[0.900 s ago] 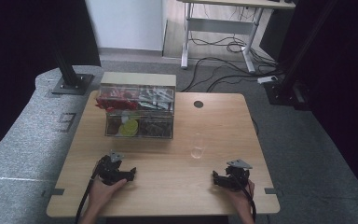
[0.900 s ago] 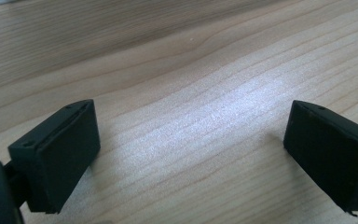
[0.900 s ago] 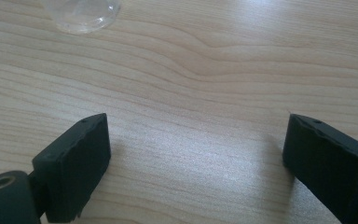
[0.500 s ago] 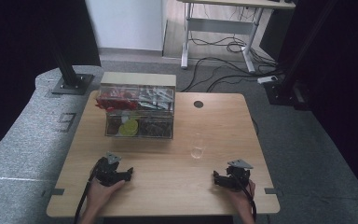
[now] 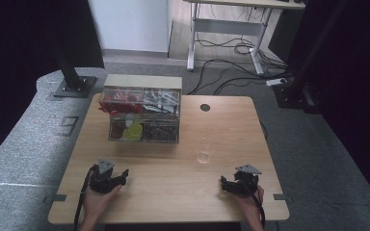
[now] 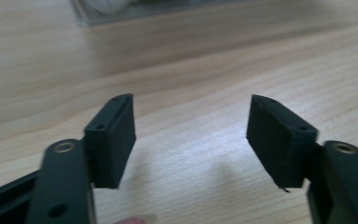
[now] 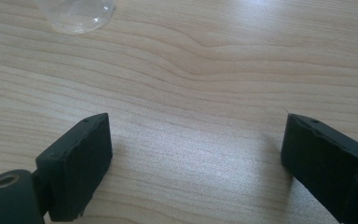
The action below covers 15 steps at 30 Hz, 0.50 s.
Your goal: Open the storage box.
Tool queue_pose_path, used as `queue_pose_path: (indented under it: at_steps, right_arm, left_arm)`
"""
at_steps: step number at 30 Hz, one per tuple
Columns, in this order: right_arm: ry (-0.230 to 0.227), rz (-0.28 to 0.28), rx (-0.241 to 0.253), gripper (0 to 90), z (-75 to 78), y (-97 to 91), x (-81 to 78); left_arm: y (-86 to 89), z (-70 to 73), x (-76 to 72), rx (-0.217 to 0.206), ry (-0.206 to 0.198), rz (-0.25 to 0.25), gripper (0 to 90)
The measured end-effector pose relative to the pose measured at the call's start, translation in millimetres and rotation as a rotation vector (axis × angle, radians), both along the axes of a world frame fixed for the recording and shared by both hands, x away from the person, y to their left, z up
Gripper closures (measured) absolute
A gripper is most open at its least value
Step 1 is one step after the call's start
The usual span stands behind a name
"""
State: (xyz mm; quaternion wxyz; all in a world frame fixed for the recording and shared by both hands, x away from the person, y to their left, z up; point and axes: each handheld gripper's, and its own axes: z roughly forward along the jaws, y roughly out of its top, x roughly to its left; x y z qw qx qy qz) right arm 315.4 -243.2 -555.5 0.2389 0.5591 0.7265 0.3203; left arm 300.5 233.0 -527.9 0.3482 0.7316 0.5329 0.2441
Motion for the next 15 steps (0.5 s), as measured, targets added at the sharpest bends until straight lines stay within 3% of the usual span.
queue_pose_path:
  at_steps: [4, 9, 15]
  right_arm:
    - [-0.001, 0.0, 0.0, 9.3, 0.0, 0.0, -0.1]
    - [-0.002, 0.0, 0.0, 9.7, 0.1, 0.0, -0.2]
    - [-0.003, 0.002, 0.001, 10.4, 0.1, 0.0, -0.3]
  left_arm:
    - [2.7, 6.3, -5.6, -0.013, -0.06, 0.028, 42.6]
    - [1.9, 10.5, -6.9, -0.019, -0.062, 0.004, 46.7]
    - [7.4, 13.6, -4.3, -0.048, -0.033, -0.022, 62.1]
